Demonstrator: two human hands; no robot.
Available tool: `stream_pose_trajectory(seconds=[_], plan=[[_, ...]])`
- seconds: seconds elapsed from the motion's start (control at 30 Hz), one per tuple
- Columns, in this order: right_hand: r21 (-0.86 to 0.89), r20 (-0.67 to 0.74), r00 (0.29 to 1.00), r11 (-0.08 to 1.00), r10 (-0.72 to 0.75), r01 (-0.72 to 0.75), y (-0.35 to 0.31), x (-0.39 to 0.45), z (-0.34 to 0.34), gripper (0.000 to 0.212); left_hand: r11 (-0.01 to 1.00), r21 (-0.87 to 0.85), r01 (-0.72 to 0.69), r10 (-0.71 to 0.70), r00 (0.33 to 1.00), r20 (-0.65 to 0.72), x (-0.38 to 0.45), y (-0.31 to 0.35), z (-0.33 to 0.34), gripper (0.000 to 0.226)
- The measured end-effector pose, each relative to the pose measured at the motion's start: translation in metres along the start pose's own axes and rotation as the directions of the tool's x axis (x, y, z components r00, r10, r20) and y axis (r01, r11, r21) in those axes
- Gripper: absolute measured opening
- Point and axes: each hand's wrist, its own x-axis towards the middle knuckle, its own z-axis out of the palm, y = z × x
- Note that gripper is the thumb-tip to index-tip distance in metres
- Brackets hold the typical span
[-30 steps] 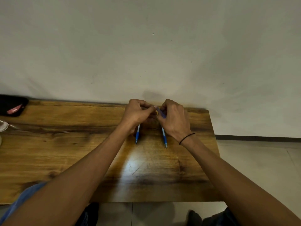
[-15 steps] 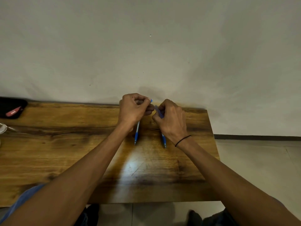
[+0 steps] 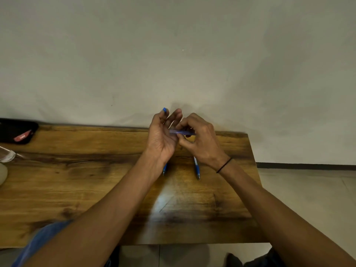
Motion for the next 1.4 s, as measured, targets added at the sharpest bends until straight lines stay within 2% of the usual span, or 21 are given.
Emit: stream_pose_trajectory(seconds=[0.2, 0.47, 0.73, 0.93, 1.1, 1.23, 1.4], plan=[[0.006, 0.029, 0.997, 0.998, -0.07, 0.069, -0.004, 0.013, -0.014, 0.017, 1.0, -0.028, -0.014, 0.015, 0.999, 0.045, -0.008, -0.002, 0.008, 0.018], [-0.133, 0.157, 0.976, 0.976, -0.152, 0.173, -0.007, 0.016, -0.018, 0.014, 0.999, -0.051, -0.021, 0.022, 1.0, 0.014, -0.009, 0.004, 0.012, 0.022], [-0.199, 0.168, 0.972, 0.96, -0.163, 0.195, -0.004, 0.016, -0.019, 0.016, 0.999, -0.021, -0.031, 0.031, 0.999, 0.033, -0.008, 0.007, 0.012, 0.023], [-0.26, 0.18, 0.972, 0.945, -0.154, 0.198, -0.006, 0.017, -0.021, 0.035, 0.999, -0.009, -0.032, 0.032, 0.999, 0.018, -0.008, 0.007, 0.013, 0.023], [-0.264, 0.187, 0.96, 0.931, -0.207, 0.252, -0.008, 0.015, -0.021, 0.02, 0.999, -0.017, -0.029, 0.03, 0.999, 0.026, -0.008, 0.008, 0.013, 0.022], [-0.289, 0.165, 0.97, 0.932, -0.178, 0.22, -0.008, 0.016, -0.019, 0.032, 0.999, -0.02, -0.039, 0.039, 0.999, 0.025, -0.007, 0.007, 0.014, 0.022], [-0.302, 0.165, 0.969, 0.926, -0.183, 0.226, -0.009, 0.015, -0.02, 0.021, 0.999, -0.023, -0.045, 0.046, 0.998, 0.048, -0.007, 0.008, 0.014, 0.022]])
